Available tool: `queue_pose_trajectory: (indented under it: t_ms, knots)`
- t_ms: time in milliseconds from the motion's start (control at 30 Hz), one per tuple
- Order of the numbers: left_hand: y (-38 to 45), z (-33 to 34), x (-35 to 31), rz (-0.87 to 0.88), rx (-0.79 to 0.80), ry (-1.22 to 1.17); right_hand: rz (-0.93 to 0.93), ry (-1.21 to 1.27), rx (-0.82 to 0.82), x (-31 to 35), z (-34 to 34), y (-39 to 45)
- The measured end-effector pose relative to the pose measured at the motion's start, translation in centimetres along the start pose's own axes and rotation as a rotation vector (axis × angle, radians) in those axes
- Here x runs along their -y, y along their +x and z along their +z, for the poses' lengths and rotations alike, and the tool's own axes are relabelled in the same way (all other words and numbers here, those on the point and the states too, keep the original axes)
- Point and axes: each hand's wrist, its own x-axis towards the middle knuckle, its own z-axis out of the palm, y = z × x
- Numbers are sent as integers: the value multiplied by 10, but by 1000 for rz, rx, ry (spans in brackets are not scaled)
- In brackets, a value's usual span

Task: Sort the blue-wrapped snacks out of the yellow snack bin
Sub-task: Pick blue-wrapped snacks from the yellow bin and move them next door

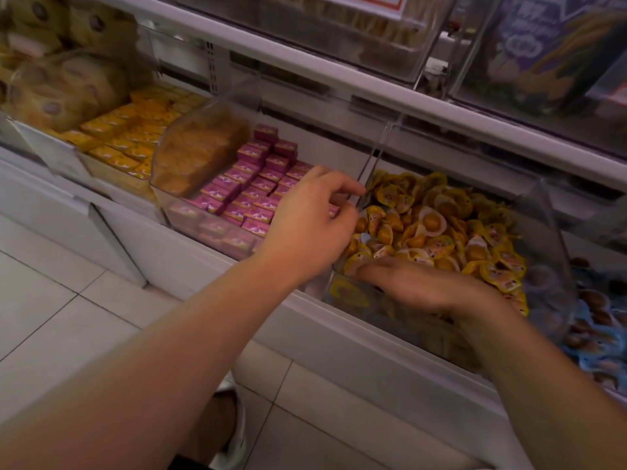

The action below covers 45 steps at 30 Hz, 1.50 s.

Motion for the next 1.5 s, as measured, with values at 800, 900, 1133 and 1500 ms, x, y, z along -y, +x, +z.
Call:
queue_pose_trajectory:
  t_ms: [800,900,1133,1500]
  knots:
    - [1,2,-3,19,-17,20,-32,262,-29,-3,-6,-16]
    - [1,1,-4,20,-18,22,-114,228,-13,-7,-9,-20]
    - [-1,0,-16,102,-100,41,-238,348,-306,-13,6,-26]
    - [-19,71,-60,-80,149,-304,183,1624,-1037,-28,-35,-46]
